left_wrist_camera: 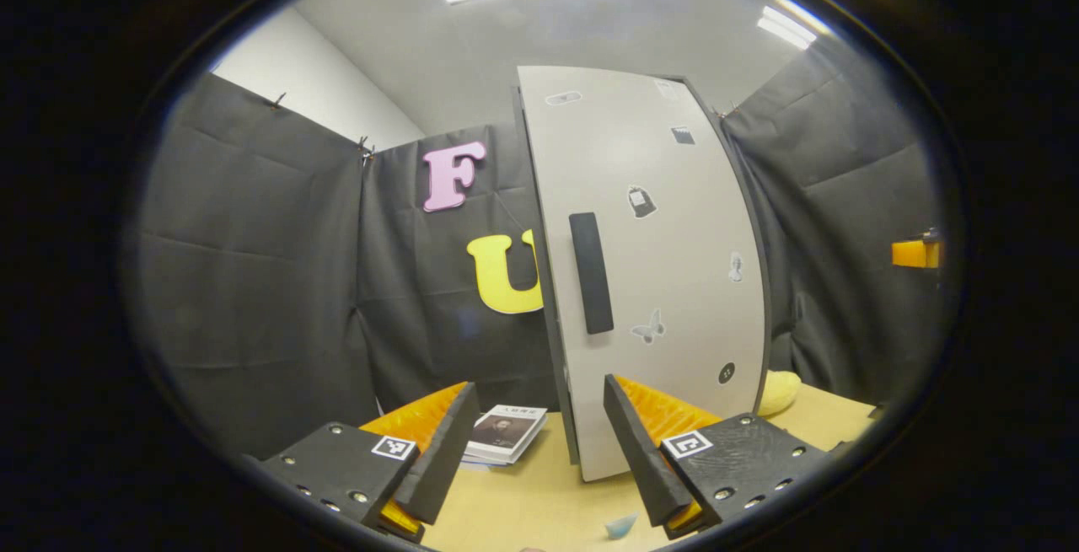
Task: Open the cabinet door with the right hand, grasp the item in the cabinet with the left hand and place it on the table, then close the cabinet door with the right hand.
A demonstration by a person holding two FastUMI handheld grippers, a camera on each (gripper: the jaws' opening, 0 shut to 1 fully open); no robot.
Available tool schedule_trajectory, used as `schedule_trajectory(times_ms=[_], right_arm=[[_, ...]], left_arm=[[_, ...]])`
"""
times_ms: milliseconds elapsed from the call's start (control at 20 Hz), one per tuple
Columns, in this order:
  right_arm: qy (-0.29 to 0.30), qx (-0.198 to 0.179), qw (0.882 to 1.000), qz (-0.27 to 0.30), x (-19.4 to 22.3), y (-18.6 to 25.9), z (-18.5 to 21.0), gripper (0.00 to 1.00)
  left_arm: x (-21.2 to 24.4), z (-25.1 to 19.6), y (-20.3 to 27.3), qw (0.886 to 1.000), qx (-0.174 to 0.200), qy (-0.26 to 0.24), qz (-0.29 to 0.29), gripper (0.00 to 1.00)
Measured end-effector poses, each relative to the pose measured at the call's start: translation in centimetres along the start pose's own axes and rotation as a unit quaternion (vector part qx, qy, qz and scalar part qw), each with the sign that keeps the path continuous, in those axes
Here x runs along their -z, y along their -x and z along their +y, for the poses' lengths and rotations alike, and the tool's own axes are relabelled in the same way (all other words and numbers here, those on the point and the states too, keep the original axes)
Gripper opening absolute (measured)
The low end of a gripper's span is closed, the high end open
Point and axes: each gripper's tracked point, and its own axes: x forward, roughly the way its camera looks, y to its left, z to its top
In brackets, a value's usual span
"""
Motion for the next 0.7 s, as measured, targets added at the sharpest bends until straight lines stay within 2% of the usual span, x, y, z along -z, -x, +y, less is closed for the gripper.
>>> schedule_trajectory(times_ms=[200,250,300,400,450,500,550,600,700], right_arm=[[0.0,0.0,1.0,-0.005,0.0,0.2,0.6,0.96],[0.001,-0.001,1.0,-0.004,0.1,0.2,0.8,0.93],[0.003,-0.001,1.0,-0.003,0.2,0.2,0.9,0.96],[0.009,0.001,1.0,-0.002,0.2,0.3,1.0,0.93],[0.011,0.002,1.0,-0.003,0.1,0.3,1.0,0.96],[0.012,0.002,1.0,-0.004,0.0,0.4,1.0,0.93],[0.013,0.003,1.0,-0.005,0.0,0.3,1.1,0.96],[0.013,0.004,1.0,-0.006,-0.1,0.4,1.1,0.93],[0.013,0.005,1.0,-0.007,-0.1,0.6,0.9,0.96]], left_arm=[[-0.1,0.2,-0.3,1.0,0.002,-0.001,0.001,0.91],[-0.3,0.3,-0.3,1.0,0.002,-0.002,0.001,0.9],[-0.2,0.3,-0.3,1.0,0.003,-0.001,0.001,0.9],[-0.1,0.4,-0.4,1.0,0.004,0.002,0.0,0.91],[-0.2,0.4,-0.4,1.0,0.004,0.003,0.0,0.91],[-0.2,0.4,-0.4,1.0,0.005,0.003,-0.001,0.91],[-0.2,0.4,-0.5,1.0,0.004,0.002,-0.002,0.91],[-0.2,0.4,-0.4,1.0,0.004,0.001,-0.002,0.91],[-0.2,0.4,-0.3,1.0,0.004,0.004,-0.001,0.91]])
